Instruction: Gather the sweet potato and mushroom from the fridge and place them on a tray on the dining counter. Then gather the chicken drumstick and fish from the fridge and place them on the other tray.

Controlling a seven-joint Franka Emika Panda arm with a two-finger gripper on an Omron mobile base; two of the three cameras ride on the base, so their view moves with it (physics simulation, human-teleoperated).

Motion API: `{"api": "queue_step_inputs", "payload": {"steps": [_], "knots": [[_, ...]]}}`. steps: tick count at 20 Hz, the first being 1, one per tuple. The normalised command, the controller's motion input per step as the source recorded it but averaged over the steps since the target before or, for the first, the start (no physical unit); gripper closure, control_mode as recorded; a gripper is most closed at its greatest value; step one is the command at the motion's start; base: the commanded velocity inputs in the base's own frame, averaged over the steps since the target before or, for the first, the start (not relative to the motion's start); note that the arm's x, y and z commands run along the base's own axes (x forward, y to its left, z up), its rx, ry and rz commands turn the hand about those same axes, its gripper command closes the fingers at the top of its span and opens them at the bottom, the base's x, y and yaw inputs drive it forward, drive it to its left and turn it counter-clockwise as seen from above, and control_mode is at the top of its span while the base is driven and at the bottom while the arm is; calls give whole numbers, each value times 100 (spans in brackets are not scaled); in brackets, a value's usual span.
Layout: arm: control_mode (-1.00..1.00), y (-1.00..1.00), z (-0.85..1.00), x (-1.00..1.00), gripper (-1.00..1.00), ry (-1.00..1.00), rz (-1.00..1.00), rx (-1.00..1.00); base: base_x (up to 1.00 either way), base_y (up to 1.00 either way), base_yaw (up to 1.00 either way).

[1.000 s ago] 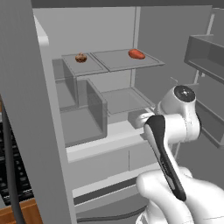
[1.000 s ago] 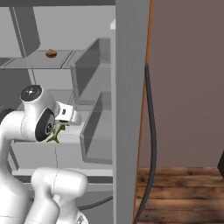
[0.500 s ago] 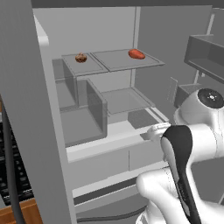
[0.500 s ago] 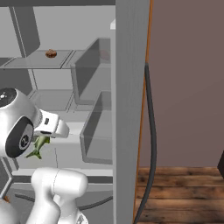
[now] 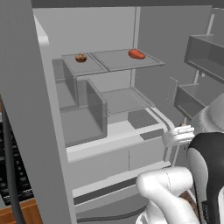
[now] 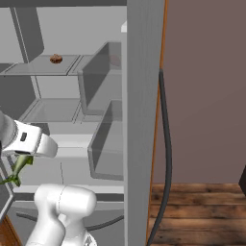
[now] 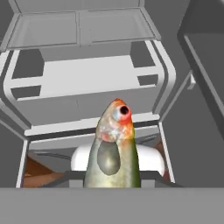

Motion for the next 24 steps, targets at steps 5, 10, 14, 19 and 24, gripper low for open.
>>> {"api": "queue_step_inputs", "payload": {"steps": [5,10,14,19,24], "knots": [[-100,0,61,-32,100,0,0,0,0,0,0],[-100,3,31,0,100,0,0,0,0,0,0],[-100,1,0,-1,100,0,0,0,0,0,0],[-100,0,-7,-54,100,-11,-3,0,0,0,0],[100,0,0,0,100,0,0,0,-98,0,-5]]}}
